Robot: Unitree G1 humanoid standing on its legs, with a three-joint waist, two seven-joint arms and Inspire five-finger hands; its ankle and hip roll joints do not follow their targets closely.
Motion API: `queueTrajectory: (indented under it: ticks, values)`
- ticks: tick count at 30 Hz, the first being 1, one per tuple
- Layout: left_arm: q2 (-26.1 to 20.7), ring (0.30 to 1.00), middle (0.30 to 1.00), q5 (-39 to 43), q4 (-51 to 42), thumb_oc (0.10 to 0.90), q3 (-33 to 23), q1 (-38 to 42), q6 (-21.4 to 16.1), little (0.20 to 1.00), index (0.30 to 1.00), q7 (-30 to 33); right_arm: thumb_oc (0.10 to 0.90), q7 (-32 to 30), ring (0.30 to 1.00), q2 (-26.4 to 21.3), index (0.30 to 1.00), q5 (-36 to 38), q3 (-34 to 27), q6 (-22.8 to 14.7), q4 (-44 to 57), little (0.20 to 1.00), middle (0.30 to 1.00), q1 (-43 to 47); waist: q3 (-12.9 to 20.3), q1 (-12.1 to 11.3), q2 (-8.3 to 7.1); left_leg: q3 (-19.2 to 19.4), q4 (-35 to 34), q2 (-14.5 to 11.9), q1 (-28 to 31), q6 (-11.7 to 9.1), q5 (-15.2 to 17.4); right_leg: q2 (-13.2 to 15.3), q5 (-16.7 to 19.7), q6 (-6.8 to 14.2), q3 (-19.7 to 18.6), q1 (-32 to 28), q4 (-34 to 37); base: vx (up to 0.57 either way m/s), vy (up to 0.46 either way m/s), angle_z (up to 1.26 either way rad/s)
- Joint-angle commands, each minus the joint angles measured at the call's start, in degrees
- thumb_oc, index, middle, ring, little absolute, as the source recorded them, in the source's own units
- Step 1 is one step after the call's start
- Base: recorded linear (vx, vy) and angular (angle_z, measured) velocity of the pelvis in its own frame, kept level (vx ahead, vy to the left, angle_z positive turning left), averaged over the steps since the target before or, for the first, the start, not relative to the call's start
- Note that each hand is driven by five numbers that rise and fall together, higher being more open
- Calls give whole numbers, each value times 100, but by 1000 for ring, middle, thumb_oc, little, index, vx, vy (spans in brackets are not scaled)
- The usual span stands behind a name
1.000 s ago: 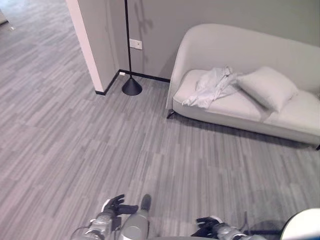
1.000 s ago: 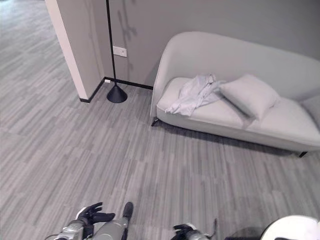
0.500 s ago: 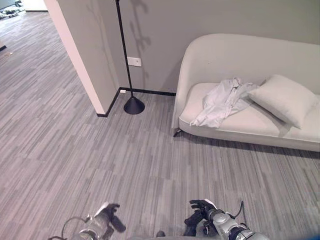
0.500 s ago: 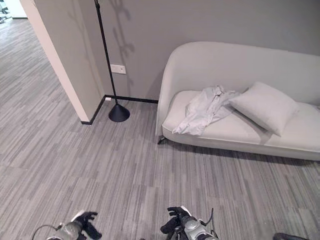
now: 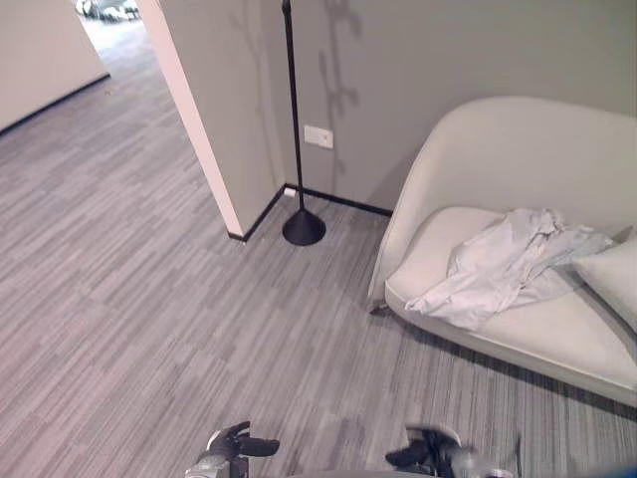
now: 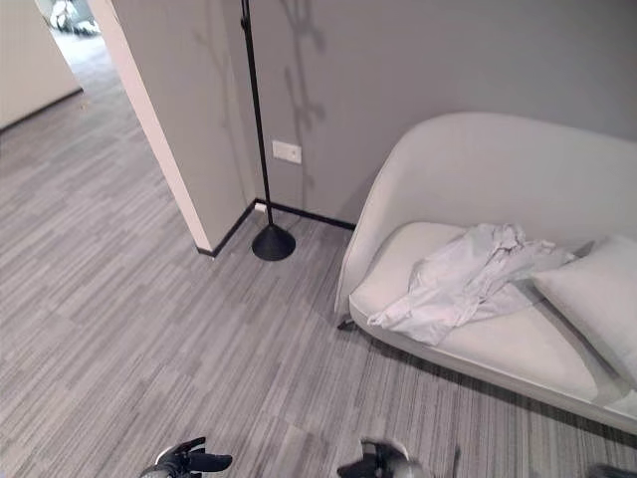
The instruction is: Hang the clothes on the sofa on the clothes rack.
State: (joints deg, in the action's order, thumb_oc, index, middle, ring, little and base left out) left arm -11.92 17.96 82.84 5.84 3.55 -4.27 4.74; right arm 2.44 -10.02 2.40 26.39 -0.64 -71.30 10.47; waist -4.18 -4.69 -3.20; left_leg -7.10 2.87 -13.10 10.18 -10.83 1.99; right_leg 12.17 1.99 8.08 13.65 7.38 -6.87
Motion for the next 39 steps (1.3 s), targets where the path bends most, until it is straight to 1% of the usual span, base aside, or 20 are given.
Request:
queueTrajectory:
  ticks: [1, 3, 4, 5, 6, 8, 9, 11, 12, 13, 14, 17, 21, 22, 23, 26, 28, 30, 34, 39]
  values:
    - [-121, 900, 900, 224, -189, 800, 129, 88, -300, 900, 900, 376, 800, -352, 900, 33, 900, -608, 494, 62, -140, 900, 900, -69, -157, -226, -32, -209, 25, -938, -817, 297, -1362, -37, 116, 174, -207, -468, 611, 31, -406, 20]
    - [18, 900, 900, 282, -203, 800, 297, 154, -240, 900, 900, 387, 800, -481, 900, -19, 900, -367, 343, 60, -265, 900, 900, 52, -256, -233, -60, 422, 289, -1136, -1099, 405, -1736, -210, 18, 0, 42, -784, 823, 76, -426, -2]
    - [69, 900, 900, 255, -279, 800, 384, 170, -214, 900, 900, 302, 800, -550, 900, -64, 900, -308, 308, 58, -292, 900, 900, 68, -290, -242, -106, 643, 463, -979, -1210, 488, -1523, -248, -29, -87, 101, -841, 887, 89, -405, 16]
    - [75, 900, 900, 130, -320, 800, 500, 150, -235, 900, 900, 307, 800, -614, 900, -118, 900, -188, 256, 12, -317, 900, 900, 70, -319, -281, -139, 617, 577, -554, -1280, 589, -1038, -281, -63, -156, 77, -921, 936, 130, -407, 49]
    - [118, 900, 900, -329, -466, 800, 871, 223, -290, 900, 900, 324, 800, -780, 900, -215, 900, -8, 74, -81, -255, 900, 900, 128, -333, -312, -209, 356, 691, 436, -1602, 814, -153, -247, -79, -196, 113, -1040, 1059, 115, -281, 40]
    - [117, 900, 900, -329, -467, 800, 873, 225, -289, 900, 900, 324, 800, -780, 900, -214, 900, -8, 71, -81, -254, 900, 900, 129, -317, -296, -219, 342, 705, 456, -1637, 824, -158, -230, -74, -188, 128, -1022, 1059, 78, -108, 11]
    - [148, 900, 900, -645, -575, 800, 1121, 230, -329, 900, 900, 287, 800, -942, 900, -324, 900, 53, -89, -129, -258, 900, 900, 177, -268, -301, -110, 501, 398, 1121, -1691, 1044, -54, -382, -105, -208, 195, -1066, 1091, 114, -73, 12]
    - [215, 900, 900, -736, -515, 800, 1263, 232, -302, 900, 900, 253, 800, -1161, 900, -416, 900, 191, -305, -166, -360, 900, 900, 304, -182, -376, 69, 540, 15, 1746, -1882, 1240, -282, -649, -139, -267, 215, -995, 1047, 173, -88, 18]
    - [309, 900, 900, -700, -339, 800, 1245, 189, -234, 900, 900, 196, 800, -1242, 900, -441, 900, 211, -399, -141, -460, 900, 900, 507, -127, -452, 194, 291, -299, 1879, -1746, 1291, -355, -890, -228, -300, 74, -966, 961, 136, -50, 8]
    - [311, 900, 900, -700, -337, 800, 1244, 193, -234, 900, 900, 196, 800, -1242, 900, -442, 900, 211, -400, -141, -461, 900, 900, 511, -120, -449, 195, 288, -307, 1879, -1758, 1292, -370, -890, -219, -299, 78, -952, 963, 174, -12, -33]
    - [370, 900, 900, -768, -234, 800, 1256, 112, -162, 900, 900, 156, 800, -1352, 900, -477, 900, 255, -556, -119, -637, 900, 900, 610, -91, -436, 258, 190, -370, 1947, -1607, 1448, -351, -956, -345, -347, 67, -1012, 885, 179, 6, -47]
    - [280, 900, 900, -1113, -191, 800, 1453, 80, -74, 900, 900, 36, 800, -1419, 900, -412, 900, 202, -569, -32, -850, 900, 900, 799, -23, -420, 160, 274, -398, 1942, -1470, 1499, -368, -887, -472, -370, 159, -860, 228, 152, 9, -19]
    - [46, 900, 900, -1526, -439, 800, 1606, 114, -93, 900, 900, -97, 800, -1254, 900, -592, 900, -430, -355, 174, -902, 900, 900, 1251, -154, -511, 160, 433, -568, 1822, -1092, 1551, -257, -549, -268, 92, 299, -394, -1070, 149, 32, -38]
    - [-100, 900, 900, -1764, -615, 800, 1905, 266, -98, 900, 900, -208, 800, -1146, 900, -741, 900, -624, -257, 260, -987, 900, 900, 1549, -225, -517, 191, 517, -644, 1769, -902, 1589, -188, -260, 58, 259, 545, -159, -1546, 123, 37, -37]
    - [-102, 900, 900, -1764, -618, 800, 1905, 272, -95, 900, 900, -210, 800, -1143, 900, -742, 900, -625, -261, 260, -991, 900, 900, 1557, -240, -519, 188, 518, -651, 1776, -889, 1593, -190, -249, 49, 265, 541, -159, -1566, 111, 11, -16]
    - [-266, 900, 900, -1914, -956, 800, 2169, 465, -117, 900, 900, -297, 800, -1051, 900, -927, 900, -715, -257, 335, -1256, 900, 900, 1804, -269, -554, 185, 528, -723, 1674, -729, 1537, -73, 244, 132, 151, 935, -251, -1083, 113, -87, -12]
    - [-397, 900, 900, -1834, -1267, 800, 2227, 644, -180, 900, 900, -298, 800, -1044, 900, -1177, 900, -810, -318, 401, -1447, 900, 900, 1942, -268, -564, 109, 365, -715, 1689, -648, 1456, 49, 391, 387, 179, 536, -374, -176, 158, -157, -2]
    - [-423, 900, 900, -1796, -1298, 800, 2216, 671, -199, 900, 900, -275, 800, -1063, 900, -1254, 900, -749, -373, 392, -1473, 900, 900, 1983, -229, -562, 68, 318, -710, 1679, -672, 1425, 58, 444, 555, 222, 391, -407, 105, 108, -138, 30]
    - [-429, 900, 900, -1784, -958, 800, 2086, 614, -184, 900, 900, -161, 800, -1155, 900, -1416, 900, -631, -515, 370, -1401, 900, 900, 2064, -200, -555, -126, 127, -684, 1504, -681, 1269, 115, 635, 1052, 352, -231, -456, 470, 124, -228, 40]
    - [-429, 900, 900, -1862, -541, 800, 1958, 476, -164, 900, 900, -75, 800, -1220, 900, -1528, 900, -722, -484, 348, -1274, 900, 900, 2207, -244, -580, -273, -41, -707, 1295, -721, 1081, 106, 634, 1116, 403, -445, -467, 583, 72, -233, 6]
